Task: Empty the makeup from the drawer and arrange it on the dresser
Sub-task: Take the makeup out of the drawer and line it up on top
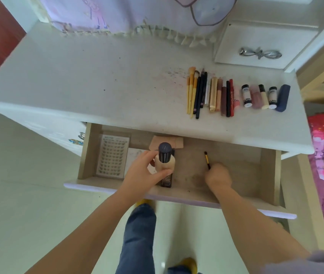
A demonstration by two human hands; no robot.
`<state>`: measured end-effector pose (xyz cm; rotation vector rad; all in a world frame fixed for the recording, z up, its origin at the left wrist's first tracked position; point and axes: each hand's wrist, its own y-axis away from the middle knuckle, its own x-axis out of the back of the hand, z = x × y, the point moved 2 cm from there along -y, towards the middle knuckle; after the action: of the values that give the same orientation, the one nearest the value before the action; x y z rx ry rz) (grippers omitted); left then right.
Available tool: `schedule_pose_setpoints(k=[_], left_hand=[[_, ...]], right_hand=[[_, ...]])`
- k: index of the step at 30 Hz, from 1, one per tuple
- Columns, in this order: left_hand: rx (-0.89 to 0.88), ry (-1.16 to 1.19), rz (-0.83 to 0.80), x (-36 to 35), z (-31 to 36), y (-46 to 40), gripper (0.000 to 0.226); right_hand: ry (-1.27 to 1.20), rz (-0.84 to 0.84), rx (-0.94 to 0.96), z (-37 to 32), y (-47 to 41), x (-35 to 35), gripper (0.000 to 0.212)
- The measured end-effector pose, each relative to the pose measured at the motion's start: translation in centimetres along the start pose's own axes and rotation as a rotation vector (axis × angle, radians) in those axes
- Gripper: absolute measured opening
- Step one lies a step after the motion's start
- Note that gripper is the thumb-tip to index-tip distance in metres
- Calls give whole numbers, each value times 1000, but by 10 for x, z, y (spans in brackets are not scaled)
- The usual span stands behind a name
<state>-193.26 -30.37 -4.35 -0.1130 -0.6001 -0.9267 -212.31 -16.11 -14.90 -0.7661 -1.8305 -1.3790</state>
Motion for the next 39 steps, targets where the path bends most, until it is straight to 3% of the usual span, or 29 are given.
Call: schedule_pose_setpoints(k=[3,6,9,13,19,23,30,33,35,37,39], left_hand=[[-51,44,3,14,11,-25,27],[-88,103,20,39,23,-65,31],[-138,104,53,65,32,-120,32],[-186,65,77,81,45,-204,28],[-240,30,29,73,67,-306,27],[-229,-20,-42,48,68,-340,31],[-218,-12,-77,32,63,-349,44],[-163,27,-100,43,59,-334,57],[-175,22,-8,60,54,-303,39],[-281,5,103,81,46,-251,9],[-355,38,97,93,30,-186,19]], right_hand=[[7,-54,119,-17,13,15,12],[1,-138,438,-44,51,34,8],[-235,-47,608,-81,84,82,7],[-458,234,514,-140,44,146,26],[-21,373,359,-204,-7,135,31],[91,479,331,-208,-15,129,23],[13,510,396,-202,-7,140,27],[-191,669,559,-190,15,147,20],[-260,720,726,-172,38,141,20],[-260,615,861,-149,63,119,16],[-155,422,865,-122,81,84,13]])
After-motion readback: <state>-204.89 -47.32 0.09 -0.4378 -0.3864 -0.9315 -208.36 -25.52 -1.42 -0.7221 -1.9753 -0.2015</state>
